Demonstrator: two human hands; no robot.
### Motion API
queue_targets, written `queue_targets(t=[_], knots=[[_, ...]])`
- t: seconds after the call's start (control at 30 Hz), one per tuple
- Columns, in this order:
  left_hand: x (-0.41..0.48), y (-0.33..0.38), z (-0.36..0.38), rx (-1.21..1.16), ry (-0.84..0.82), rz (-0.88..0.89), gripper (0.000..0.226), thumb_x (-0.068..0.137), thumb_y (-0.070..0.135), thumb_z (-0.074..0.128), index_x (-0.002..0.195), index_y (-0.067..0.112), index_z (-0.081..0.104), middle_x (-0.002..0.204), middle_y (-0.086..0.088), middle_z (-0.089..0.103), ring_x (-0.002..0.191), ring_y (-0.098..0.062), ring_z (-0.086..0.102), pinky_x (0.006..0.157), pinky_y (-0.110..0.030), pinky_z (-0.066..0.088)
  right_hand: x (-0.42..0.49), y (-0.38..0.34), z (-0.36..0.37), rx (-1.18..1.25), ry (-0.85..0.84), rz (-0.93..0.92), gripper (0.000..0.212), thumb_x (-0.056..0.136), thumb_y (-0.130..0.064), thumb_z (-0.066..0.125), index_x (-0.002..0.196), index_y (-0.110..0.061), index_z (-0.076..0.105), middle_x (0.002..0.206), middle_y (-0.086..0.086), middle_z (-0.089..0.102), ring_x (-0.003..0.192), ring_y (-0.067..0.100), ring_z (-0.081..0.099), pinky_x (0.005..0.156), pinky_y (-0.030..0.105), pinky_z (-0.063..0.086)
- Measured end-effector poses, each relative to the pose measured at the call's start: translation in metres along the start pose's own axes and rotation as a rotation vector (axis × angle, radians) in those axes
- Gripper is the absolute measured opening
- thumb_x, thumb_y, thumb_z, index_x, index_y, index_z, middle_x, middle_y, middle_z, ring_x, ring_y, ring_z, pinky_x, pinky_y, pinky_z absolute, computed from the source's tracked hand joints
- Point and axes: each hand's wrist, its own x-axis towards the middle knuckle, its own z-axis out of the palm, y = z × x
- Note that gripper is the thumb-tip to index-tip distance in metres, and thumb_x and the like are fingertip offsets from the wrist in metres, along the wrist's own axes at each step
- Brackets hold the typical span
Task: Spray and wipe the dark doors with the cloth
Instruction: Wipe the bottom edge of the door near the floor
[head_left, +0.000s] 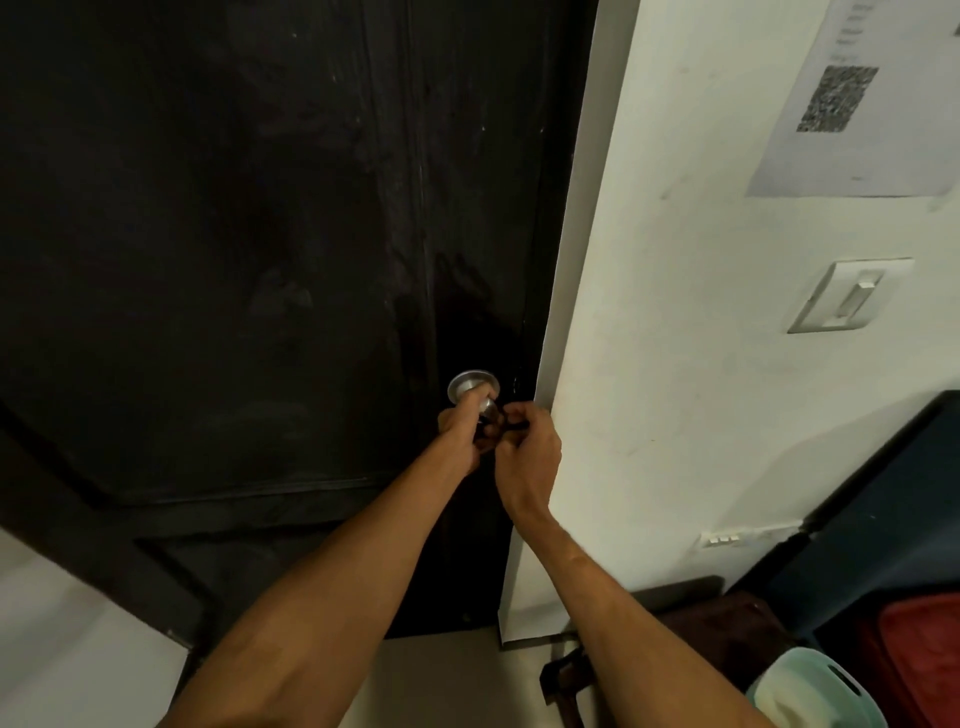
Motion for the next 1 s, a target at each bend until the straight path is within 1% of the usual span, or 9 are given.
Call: queue_targets(t=[0.07,0.2,0.27,0.4,0.5,0.7,0.87,0.93,1.0], knots=[[-0.002,0.000,-0.005,0.066,0.012,0.010,0.062,0.081,0.037,0.079,0.131,0.007,0.058,0.107,-0.017,0.073,0.080,-0.025,0.070,0.061,-0.031,0.055,-0.004,0.001,-0.002,-0.033,0.006,-0.003,0.041,0.080,0.013,0.057,0.105,-0.019,0.064,0.103,-0.004,0.064,0.090,0.007,0.060,0.080,0.014,0.045],[-0.011,0.005,-0.009,0.132,0.002,0.037,0.059,0.084,0.044,0.076,0.128,0.008,0.061,0.083,-0.013,0.074,0.057,-0.018,0.063,0.052,-0.025,0.048,-0.005,-0.002,-0.017,-0.072,0.030,-0.038,0.041,0.082,0.015,0.057,0.110,-0.013,0.066,0.106,-0.003,0.064,0.090,0.006,0.057,0.076,0.005,0.040],[-0.014,0.007,-0.010,0.149,-0.017,0.050,0.061,0.082,0.044,0.079,0.128,0.008,0.061,0.084,-0.014,0.076,0.056,-0.018,0.064,0.051,-0.025,0.048,-0.005,-0.002,-0.025,-0.087,0.033,-0.041,0.042,0.081,0.017,0.057,0.110,-0.013,0.066,0.106,-0.003,0.064,0.090,0.004,0.056,0.076,0.004,0.040],[-0.024,0.006,-0.013,0.209,-0.038,0.084,0.060,0.080,0.048,0.082,0.123,0.010,0.064,0.099,-0.014,0.077,0.067,-0.020,0.069,0.053,-0.025,0.052,-0.011,-0.002,-0.034,-0.107,0.019,-0.050,0.042,0.081,0.017,0.058,0.110,-0.012,0.066,0.107,-0.003,0.064,0.090,0.004,0.055,0.076,0.006,0.042],[-0.028,0.009,-0.021,0.286,-0.031,0.115,0.051,0.084,0.048,0.078,0.117,0.011,0.068,0.099,-0.012,0.077,0.072,-0.021,0.071,0.062,-0.030,0.054,-0.013,-0.004,-0.035,-0.100,0.006,-0.042,0.040,0.083,0.015,0.058,0.111,-0.012,0.066,0.109,-0.001,0.065,0.092,0.007,0.057,0.079,0.010,0.043],[-0.049,0.022,-0.056,0.387,0.030,0.218,0.044,0.093,0.051,0.069,0.115,0.012,0.068,0.104,-0.011,0.076,0.084,-0.022,0.074,0.064,-0.030,0.056,-0.020,-0.024,-0.034,-0.099,-0.064,-0.068,0.038,0.084,0.012,0.055,0.108,-0.015,0.066,0.105,-0.001,0.063,0.091,0.011,0.058,0.074,0.011,0.042],[-0.069,0.033,-0.101,0.430,0.106,0.293,0.042,0.092,0.049,0.072,0.111,0.012,0.066,0.106,-0.009,0.075,0.088,-0.022,0.075,0.066,-0.031,0.055,-0.033,-0.048,-0.026,-0.103,-0.149,-0.080,0.040,0.088,0.008,0.059,0.120,-0.016,0.065,0.115,-0.002,0.061,0.097,0.010,0.058,0.073,0.010,0.038],[-0.081,0.040,-0.122,0.434,0.138,0.324,0.041,0.092,0.048,0.071,0.113,0.013,0.066,0.107,-0.008,0.074,0.092,-0.022,0.074,0.071,-0.032,0.057,-0.040,-0.057,-0.020,-0.069,-0.179,-0.103,0.039,0.089,0.008,0.060,0.120,-0.016,0.065,0.119,-0.001,0.062,0.096,0.004,0.057,0.073,0.008,0.040],[-0.095,0.048,-0.142,0.448,0.171,0.371,0.040,0.093,0.049,0.071,0.113,0.015,0.065,0.107,-0.006,0.074,0.091,-0.020,0.073,0.071,-0.031,0.056,-0.046,-0.064,-0.013,-0.043,-0.213,-0.127,0.039,0.089,0.008,0.060,0.119,-0.017,0.065,0.118,-0.001,0.064,0.094,0.005,0.061,0.077,0.012,0.048]])
